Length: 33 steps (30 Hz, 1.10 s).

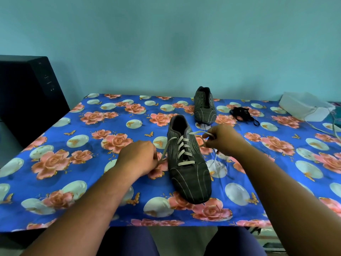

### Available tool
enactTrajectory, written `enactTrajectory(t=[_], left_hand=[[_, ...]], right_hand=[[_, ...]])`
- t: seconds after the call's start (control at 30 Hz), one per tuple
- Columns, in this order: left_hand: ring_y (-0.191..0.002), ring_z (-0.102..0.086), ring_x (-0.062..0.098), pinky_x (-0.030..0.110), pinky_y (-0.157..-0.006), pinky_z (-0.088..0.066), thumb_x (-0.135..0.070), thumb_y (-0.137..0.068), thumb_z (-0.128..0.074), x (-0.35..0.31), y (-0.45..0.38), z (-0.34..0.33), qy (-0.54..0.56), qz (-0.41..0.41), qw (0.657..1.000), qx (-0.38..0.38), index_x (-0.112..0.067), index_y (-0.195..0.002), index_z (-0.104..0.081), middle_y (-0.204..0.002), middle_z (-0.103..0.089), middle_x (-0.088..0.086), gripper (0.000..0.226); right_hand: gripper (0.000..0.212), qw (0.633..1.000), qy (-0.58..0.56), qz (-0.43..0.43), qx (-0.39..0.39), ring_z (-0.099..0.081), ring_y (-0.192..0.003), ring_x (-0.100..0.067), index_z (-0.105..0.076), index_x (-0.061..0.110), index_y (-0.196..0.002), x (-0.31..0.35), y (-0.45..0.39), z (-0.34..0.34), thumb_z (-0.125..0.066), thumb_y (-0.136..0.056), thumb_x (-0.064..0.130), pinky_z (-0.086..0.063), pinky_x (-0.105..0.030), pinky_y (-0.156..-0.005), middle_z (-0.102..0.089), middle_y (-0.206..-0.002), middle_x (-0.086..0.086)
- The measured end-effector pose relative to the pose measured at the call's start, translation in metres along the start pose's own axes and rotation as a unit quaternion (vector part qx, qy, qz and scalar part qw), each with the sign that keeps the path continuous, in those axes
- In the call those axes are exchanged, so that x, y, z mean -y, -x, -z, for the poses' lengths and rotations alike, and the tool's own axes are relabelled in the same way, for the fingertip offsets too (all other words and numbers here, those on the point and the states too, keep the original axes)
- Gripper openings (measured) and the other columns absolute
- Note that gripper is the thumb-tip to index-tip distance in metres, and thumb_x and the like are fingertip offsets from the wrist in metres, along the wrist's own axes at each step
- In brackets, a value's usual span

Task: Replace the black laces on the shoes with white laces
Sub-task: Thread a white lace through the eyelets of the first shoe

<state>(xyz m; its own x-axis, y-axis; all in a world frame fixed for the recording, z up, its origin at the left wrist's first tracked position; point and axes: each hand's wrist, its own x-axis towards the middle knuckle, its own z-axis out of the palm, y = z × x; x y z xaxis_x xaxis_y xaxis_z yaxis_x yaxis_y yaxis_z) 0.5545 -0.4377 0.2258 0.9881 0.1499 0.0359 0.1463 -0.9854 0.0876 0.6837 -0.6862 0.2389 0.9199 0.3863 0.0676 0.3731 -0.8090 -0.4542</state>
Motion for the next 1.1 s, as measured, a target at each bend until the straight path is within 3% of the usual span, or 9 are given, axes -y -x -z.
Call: enactTrajectory(t=[0.1,0.27,0.5,0.57,0.67,0.77,0.93,1.03,1.1], left_hand=[[-0.072,-0.064,0.02,0.026,-0.049,-0.041,-0.033,-0.085,-0.066,-0.006,0.007,0.0,-0.01,-0.011,1.0,-0.003,-0.023,-0.078,-0.073,-0.073,-0.067,-0.001,0.015],[-0.054,-0.06,0.008,0.026,-0.047,-0.046,-0.019,-0.073,-0.071,-0.009,0.011,-0.006,0.049,-0.001,0.999,-0.009,-0.025,-0.054,-0.069,-0.054,-0.066,-0.011,0.019],[-0.07,-0.066,0.017,0.029,-0.055,-0.047,-0.031,-0.093,-0.066,0.006,0.004,-0.011,0.116,0.019,0.992,-0.039,-0.025,-0.084,-0.072,-0.074,-0.07,-0.006,0.013],[-0.06,-0.07,0.015,0.029,-0.057,-0.051,-0.031,-0.095,-0.069,0.01,0.001,-0.007,0.267,0.041,0.961,-0.058,-0.023,-0.083,-0.071,-0.072,-0.071,-0.005,0.014],[-0.076,-0.072,0.01,0.032,-0.073,-0.057,-0.023,-0.09,-0.076,0.007,-0.011,0.006,0.439,0.051,0.889,-0.121,-0.017,-0.089,-0.074,-0.085,-0.075,-0.004,0.008],[-0.058,-0.06,-0.008,0.015,-0.059,-0.048,-0.017,-0.09,-0.076,-0.009,-0.024,0.028,0.552,0.032,0.825,-0.121,-0.014,-0.089,-0.072,-0.079,-0.071,-0.006,0.006],[-0.042,-0.051,-0.008,0.007,-0.043,-0.036,-0.006,-0.09,-0.075,-0.04,-0.047,0.045,0.613,0.038,0.775,-0.15,-0.006,-0.094,-0.072,-0.067,-0.064,-0.006,0.005],[-0.06,-0.064,-0.002,0.021,-0.06,-0.052,-0.004,-0.085,-0.078,-0.044,-0.061,0.033,0.611,0.056,0.776,-0.144,-0.01,-0.088,-0.072,-0.078,-0.071,0.0,0.009],[-0.083,-0.071,0.012,0.037,-0.083,-0.059,-0.009,-0.083,-0.081,-0.04,-0.072,0.02,0.556,0.069,0.817,-0.134,-0.02,-0.082,-0.072,-0.09,-0.076,0.003,0.015]], right_hand=[[0.017,0.998,0.059,-0.013,0.026,-0.067,-0.072,-0.022,-0.076,0.009,-0.096,-0.002,0.003,-0.008,-0.078,-0.084,0.021,-0.059,-0.04,-0.075,-0.074,-0.088,-0.009],[0.027,0.997,0.069,-0.041,0.004,-0.069,-0.086,-0.034,-0.074,0.002,-0.089,-0.008,0.01,-0.022,-0.075,-0.087,0.029,-0.049,-0.034,-0.069,-0.073,-0.088,-0.017],[0.018,0.995,0.07,-0.068,-0.018,-0.067,-0.074,-0.024,-0.073,0.008,-0.08,-0.012,0.014,-0.021,-0.076,-0.086,0.025,-0.049,-0.031,-0.059,-0.071,-0.075,-0.006],[0.02,0.996,0.016,-0.063,-0.054,-0.064,-0.067,-0.02,-0.069,0.01,-0.075,-0.008,0.015,-0.014,-0.074,-0.089,0.024,-0.049,-0.033,-0.06,-0.067,-0.067,-0.003],[0.015,0.981,-0.152,-0.031,-0.117,-0.057,-0.052,-0.013,-0.068,0.017,-0.077,0.013,0.015,0.005,-0.071,-0.092,0.019,-0.051,-0.032,-0.053,-0.064,-0.063,-0.003],[0.021,0.935,-0.33,0.005,-0.13,-0.064,-0.059,-0.014,-0.07,0.011,-0.089,0.046,0.006,0.018,-0.057,-0.09,-0.005,-0.057,-0.032,-0.056,-0.071,-0.077,-0.01],[0.021,0.896,-0.423,0.02,-0.13,-0.066,-0.057,-0.016,-0.068,0.004,-0.091,0.084,-0.008,0.016,-0.052,-0.094,-0.009,-0.05,-0.018,-0.05,-0.07,-0.078,-0.013],[0.012,0.923,-0.359,0.014,-0.134,-0.064,-0.061,-0.019,-0.07,0.011,-0.087,0.078,-0.021,0.006,-0.063,-0.094,0.004,-0.055,-0.031,-0.06,-0.07,-0.074,-0.005],[0.01,0.969,-0.202,0.006,-0.145,-0.062,-0.065,-0.024,-0.07,0.013,-0.083,0.068,-0.025,-0.001,-0.065,-0.092,0.015,-0.049,-0.031,-0.06,-0.068,-0.072,-0.003]])
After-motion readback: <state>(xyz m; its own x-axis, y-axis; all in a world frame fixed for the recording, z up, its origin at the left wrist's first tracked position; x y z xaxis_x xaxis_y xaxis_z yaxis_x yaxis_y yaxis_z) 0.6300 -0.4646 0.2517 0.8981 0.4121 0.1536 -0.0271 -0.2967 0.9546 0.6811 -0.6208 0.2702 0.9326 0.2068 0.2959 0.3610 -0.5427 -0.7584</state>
